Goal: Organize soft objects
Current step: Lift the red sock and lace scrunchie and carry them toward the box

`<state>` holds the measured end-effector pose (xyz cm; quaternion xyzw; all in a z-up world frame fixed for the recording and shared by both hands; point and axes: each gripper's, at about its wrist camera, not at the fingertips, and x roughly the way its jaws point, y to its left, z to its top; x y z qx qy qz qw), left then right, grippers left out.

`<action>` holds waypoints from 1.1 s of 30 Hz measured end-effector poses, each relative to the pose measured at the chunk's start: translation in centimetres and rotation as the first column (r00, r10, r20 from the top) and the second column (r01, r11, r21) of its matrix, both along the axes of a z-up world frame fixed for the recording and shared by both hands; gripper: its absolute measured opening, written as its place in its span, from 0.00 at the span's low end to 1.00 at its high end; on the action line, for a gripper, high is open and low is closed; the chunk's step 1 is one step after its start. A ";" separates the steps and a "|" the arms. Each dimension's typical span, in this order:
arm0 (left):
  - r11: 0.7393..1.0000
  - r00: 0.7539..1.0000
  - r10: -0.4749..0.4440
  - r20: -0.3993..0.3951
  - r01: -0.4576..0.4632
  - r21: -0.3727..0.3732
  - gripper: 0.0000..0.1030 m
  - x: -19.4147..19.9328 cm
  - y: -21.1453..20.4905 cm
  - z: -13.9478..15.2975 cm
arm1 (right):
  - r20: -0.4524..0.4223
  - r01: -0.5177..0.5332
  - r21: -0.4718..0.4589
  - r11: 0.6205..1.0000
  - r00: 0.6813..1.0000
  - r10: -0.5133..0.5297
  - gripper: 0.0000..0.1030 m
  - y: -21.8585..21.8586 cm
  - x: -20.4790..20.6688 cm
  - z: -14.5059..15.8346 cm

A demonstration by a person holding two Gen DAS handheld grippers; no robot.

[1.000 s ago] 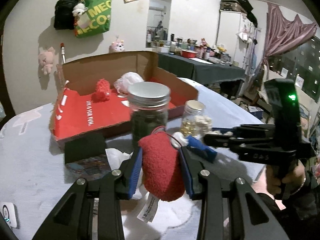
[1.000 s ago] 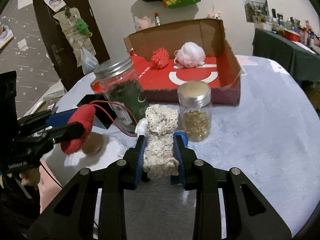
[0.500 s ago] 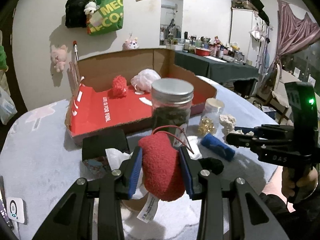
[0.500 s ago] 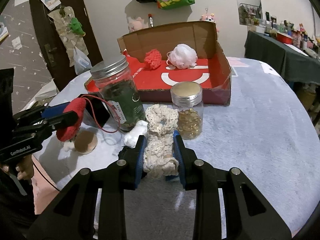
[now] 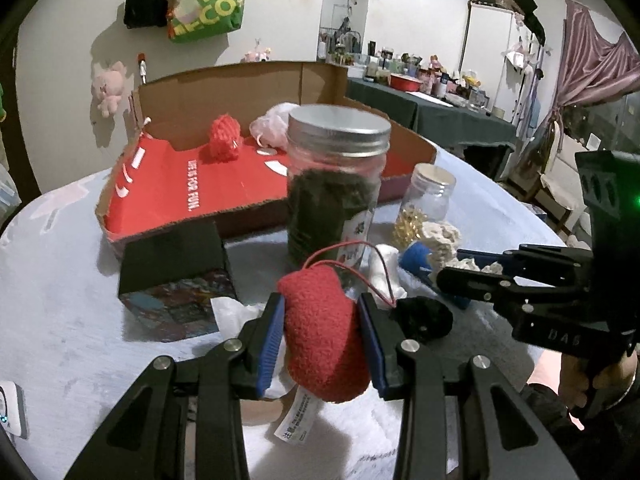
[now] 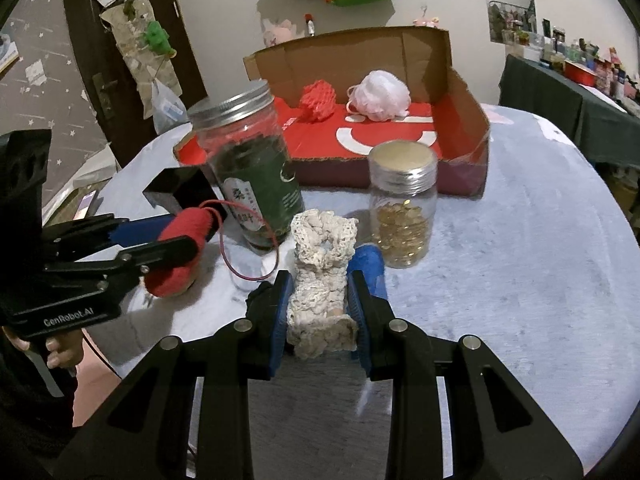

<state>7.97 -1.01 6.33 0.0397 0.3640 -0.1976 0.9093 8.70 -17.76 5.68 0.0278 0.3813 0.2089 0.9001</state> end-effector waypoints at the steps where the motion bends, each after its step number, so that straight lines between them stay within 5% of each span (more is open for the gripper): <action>1: 1.000 1.000 0.000 -0.004 0.000 0.000 0.38 0.1 -0.1 -0.1 | -0.002 -0.002 -0.003 1.000 1.000 0.002 0.27 0.1 0.0 -0.1; 19: 0.994 0.993 0.111 0.029 -0.111 0.003 0.38 -1.3 5.9 2.3 | -0.007 0.055 0.036 0.998 0.998 -0.055 0.27 -3.4 0.0 0.8; 33: 0.983 0.985 0.173 0.006 -0.173 0.067 0.38 0.0 11.8 0.2 | -0.031 0.076 -0.029 0.997 0.997 -0.077 0.27 -7.7 2.2 -0.1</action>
